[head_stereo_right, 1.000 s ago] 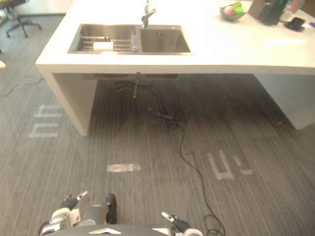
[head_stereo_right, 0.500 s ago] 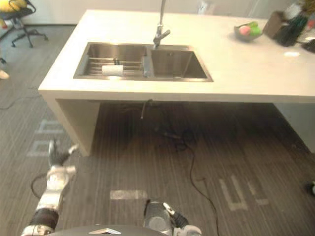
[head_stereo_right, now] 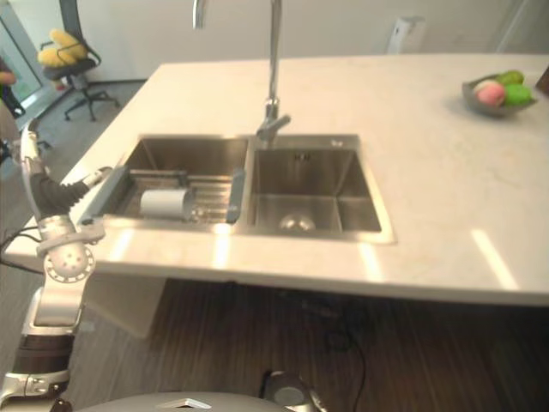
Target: Walk over to the sink, pick up the cup, carry it to the dishwasher, place the cup inside the dishwasher, then close the dishwasher door
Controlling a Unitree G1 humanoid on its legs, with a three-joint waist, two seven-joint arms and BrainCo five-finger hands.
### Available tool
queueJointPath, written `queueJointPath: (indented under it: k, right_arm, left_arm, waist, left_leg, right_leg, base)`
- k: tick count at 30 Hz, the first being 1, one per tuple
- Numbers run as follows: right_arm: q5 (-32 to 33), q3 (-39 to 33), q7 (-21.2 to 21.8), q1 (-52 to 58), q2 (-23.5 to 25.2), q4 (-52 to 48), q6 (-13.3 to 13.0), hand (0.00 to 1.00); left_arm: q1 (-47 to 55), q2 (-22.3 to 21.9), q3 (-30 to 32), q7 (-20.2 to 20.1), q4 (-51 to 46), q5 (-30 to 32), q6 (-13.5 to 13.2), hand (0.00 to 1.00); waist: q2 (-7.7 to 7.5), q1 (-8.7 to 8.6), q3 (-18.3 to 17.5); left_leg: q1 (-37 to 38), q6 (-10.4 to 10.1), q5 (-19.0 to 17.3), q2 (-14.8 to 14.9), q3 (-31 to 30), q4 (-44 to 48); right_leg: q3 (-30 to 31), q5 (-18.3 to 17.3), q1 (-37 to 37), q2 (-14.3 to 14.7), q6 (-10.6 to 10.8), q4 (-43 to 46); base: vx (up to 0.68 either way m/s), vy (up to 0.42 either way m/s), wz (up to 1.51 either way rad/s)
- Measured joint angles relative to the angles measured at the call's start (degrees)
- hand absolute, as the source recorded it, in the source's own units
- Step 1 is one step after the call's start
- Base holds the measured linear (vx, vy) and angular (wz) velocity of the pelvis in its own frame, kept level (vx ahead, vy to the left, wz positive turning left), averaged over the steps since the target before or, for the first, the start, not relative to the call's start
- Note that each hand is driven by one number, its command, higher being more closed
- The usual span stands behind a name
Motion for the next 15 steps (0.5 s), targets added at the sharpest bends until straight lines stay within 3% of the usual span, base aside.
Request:
queueJointPath:
  k: [2, 4, 5, 6, 7, 8, 9, 12, 15]
  right_arm:
    - [-0.1, -1.0, 0.1, -0.4, 0.0, 0.3, 0.0, 0.0]
    - [-0.1, -1.0, 0.2, -0.7, -0.4, 0.2, -0.1, 0.0]
    - [0.0, -1.0, 0.6, -1.0, -0.6, 0.1, 0.0, 0.0]
    - [0.1, -1.3, 1.3, -1.1, -0.8, -0.8, 0.2, 0.0]
    - [0.1, -1.8, 1.4, -1.2, -0.9, -1.2, 0.4, 0.0]
    - [0.1, -2.7, 1.4, -1.5, -0.3, -1.3, 0.9, 0.0]
    - [0.2, -2.7, 1.9, -1.5, 0.9, -1.8, 1.0, 0.0]
    - [1.9, -2.7, 1.9, -1.4, 2.2, -2.0, 1.0, 0.0]
    - [2.9, -2.7, 1.9, -1.3, 2.2, -2.0, 1.2, 0.0]
  left_arm:
    - [0.0, 3.5, 2.0, -1.6, -2.4, 0.0, 0.7, 0.0]
    - [-0.3, 6.4, 3.3, -4.4, -4.8, -0.1, 0.5, 0.0]
    - [-0.7, 8.0, 3.3, -6.3, -5.5, -0.1, 0.1, 0.0]
    - [-1.4, 8.4, 3.0, -8.9, -5.5, 0.0, -0.9, 0.0]
    - [-1.6, 8.5, 2.9, -10.0, -5.4, 0.1, -1.3, 0.0]
    - [-1.8, 9.0, 2.9, -11.2, -4.8, 0.2, -1.9, 0.0]
    - [-1.8, 9.9, 2.4, -12.1, -3.8, 0.7, -2.7, 0.0]
    - [-1.8, 13.0, 1.8, -12.5, -1.4, 1.0, -3.4, 0.0]
    - [-1.6, 14.0, 1.9, -12.6, 1.5, 1.1, -4.2, 0.0]
  waist:
    - [-0.46, 1.15, 0.0]
    - [-0.48, 1.72, -0.1]
    - [-0.33, 2.01, -0.4]
    - [0.74, 2.04, -1.0]
    - [1.23, 1.97, -1.2]
    - [0.86, 1.09, -1.5]
    - [-0.71, 0.45, -1.8]
    - [-2.63, 0.22, -2.0]
    - [-2.67, 0.37, -2.0]
  left_leg:
    - [-2.2, 0.5, -2.5, -1.9, 4.4, -10.2]
    - [-2.6, 0.7, -2.0, -4.6, 5.8, -25.3]
    - [-2.6, 0.5, 1.7, -6.7, 4.4, -35.1]
    - [-2.3, -0.2, 10.8, -8.1, 2.1, -43.5]
    - [-1.5, 0.6, 13.9, -8.3, 1.8, -46.4]
    - [1.0, 1.3, 14.0, -8.9, 2.3, -49.9]
    - [3.2, 1.5, 16.0, -10.1, 2.4, -54.0]
    - [4.9, 1.8, 16.5, -11.9, 2.7, -57.5]
    - [5.2, 2.0, 16.6, -13.0, 2.4, -58.3]
  right_leg:
    - [1.2, 0.5, 3.4, 0.0, 0.3, -3.3]
    - [1.5, 0.6, 5.6, -0.1, 0.7, -5.7]
    - [2.1, 0.3, 5.8, -0.1, 1.3, -6.4]
    - [2.7, -0.4, 5.8, 0.8, 2.3, -6.5]
    - [2.9, -0.8, 6.1, 1.3, 2.7, -6.5]
    - [3.2, -1.5, 6.9, 0.8, 3.3, -6.4]
    - [3.2, -2.1, 6.7, -0.3, 4.0, -5.7]
    - [3.6, -3.8, 6.6, -2.0, 4.7, -5.3]
    - [3.5, -4.0, 6.7, -3.0, 5.1, -5.4]
  base:
    - [0.18, -0.124, -0.32]
    - [-0.08, -0.032, -0.24]
    - [0.07, 0.031, -0.27]
    - [0.16, 0.073, -0.29]
    - [0.31, 0.131, -0.15]
    - [0.26, 0.146, 0.01]
    - [0.26, 0.145, 0.03]
    - [0.16, 0.093, 0.02]
    - [0.09, 0.07, 0.06]
